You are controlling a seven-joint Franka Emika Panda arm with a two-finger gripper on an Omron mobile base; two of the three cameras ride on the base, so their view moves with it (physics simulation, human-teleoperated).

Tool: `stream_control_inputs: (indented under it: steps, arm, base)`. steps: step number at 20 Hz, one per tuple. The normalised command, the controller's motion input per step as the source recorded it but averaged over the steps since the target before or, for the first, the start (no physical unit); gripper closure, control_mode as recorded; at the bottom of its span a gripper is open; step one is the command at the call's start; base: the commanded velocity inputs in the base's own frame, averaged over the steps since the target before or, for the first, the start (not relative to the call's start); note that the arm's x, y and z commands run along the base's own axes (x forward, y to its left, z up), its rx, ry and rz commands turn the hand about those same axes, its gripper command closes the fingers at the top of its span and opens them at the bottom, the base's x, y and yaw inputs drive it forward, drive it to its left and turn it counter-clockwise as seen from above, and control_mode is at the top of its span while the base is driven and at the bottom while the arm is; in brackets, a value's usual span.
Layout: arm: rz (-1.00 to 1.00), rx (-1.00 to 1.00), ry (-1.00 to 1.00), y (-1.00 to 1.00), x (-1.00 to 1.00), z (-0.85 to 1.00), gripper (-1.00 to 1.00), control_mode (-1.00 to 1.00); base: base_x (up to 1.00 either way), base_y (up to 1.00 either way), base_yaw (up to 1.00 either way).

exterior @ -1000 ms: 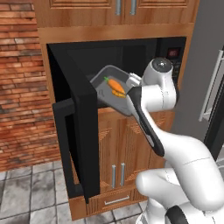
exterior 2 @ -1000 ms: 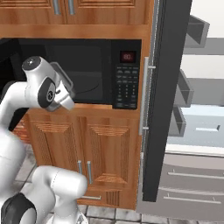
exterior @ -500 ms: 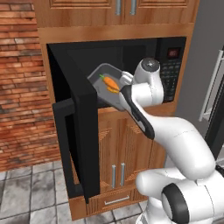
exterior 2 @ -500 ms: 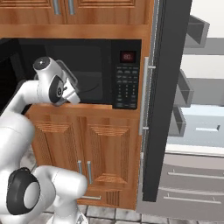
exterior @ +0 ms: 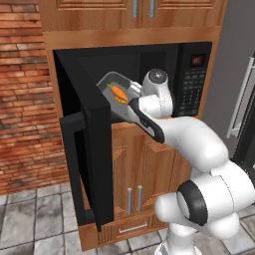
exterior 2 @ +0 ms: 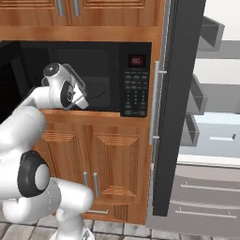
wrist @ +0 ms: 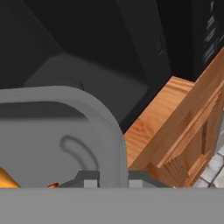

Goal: Place the tupperware containing the shrimp and carrot meal in the microwave. Close the microwave door and press the start button to reheat the meal.

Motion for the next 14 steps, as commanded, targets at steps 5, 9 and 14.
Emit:
stream_control_inputs:
  steps: [5, 9, 14]
  arm:
    - [-0.01, 0.0, 0.01, 0.22, 0.56, 0.0, 1.0, -1.0]
    - [-0.02, 0.0, 0.0, 0.06, 0.45, 0.0, 1.0, -1.0]
    - [-0.03, 0.0, 0.0, 0.0, 0.46, 0.0, 1.0, -1.0]
  base:
    - [0.0, 0.0, 0.0]
    - [0.0, 0.0, 0.0]
    - [0.0, 0.0, 0.0]
